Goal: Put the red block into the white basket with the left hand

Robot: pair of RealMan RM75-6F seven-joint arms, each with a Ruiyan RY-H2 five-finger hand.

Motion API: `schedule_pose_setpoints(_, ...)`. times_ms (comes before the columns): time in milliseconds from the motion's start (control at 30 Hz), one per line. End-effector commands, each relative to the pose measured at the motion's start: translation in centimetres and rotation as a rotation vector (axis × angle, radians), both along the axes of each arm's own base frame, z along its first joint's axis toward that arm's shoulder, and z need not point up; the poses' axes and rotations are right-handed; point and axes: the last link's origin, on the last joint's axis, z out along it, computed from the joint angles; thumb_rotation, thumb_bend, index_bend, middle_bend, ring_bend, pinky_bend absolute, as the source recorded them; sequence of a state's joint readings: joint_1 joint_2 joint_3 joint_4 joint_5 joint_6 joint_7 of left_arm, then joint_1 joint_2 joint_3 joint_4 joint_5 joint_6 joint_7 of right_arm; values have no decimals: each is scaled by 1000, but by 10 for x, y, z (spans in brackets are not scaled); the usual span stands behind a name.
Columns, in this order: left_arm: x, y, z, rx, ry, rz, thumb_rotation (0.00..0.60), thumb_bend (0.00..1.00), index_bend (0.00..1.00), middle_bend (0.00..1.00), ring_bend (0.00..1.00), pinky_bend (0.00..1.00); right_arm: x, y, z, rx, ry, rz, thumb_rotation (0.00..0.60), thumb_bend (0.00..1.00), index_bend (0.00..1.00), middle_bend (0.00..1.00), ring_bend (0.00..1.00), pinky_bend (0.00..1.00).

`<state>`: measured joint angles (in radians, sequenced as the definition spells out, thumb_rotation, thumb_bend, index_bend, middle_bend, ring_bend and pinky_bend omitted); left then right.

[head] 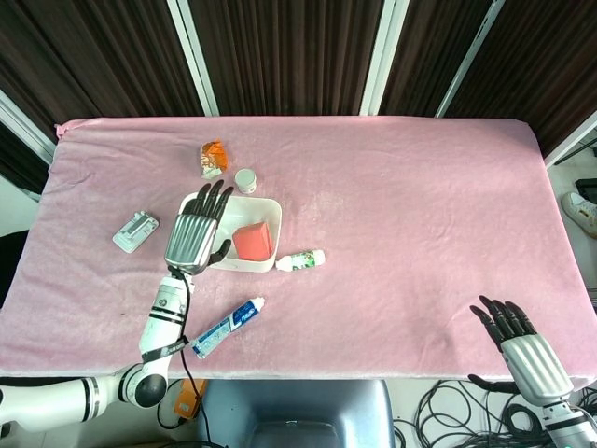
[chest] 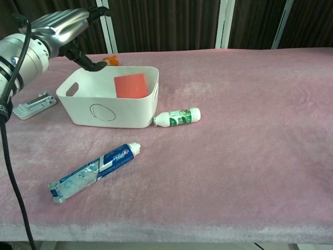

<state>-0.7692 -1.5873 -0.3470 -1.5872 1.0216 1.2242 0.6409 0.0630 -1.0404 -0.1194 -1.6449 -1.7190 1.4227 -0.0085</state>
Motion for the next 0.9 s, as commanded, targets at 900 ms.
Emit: schedule_pose_setpoints(900,-222,-143,102,18,15,241,600,355,0,0,0,165,-1,-4,-7,-38,36,-26,600,31,0,0,0,161)
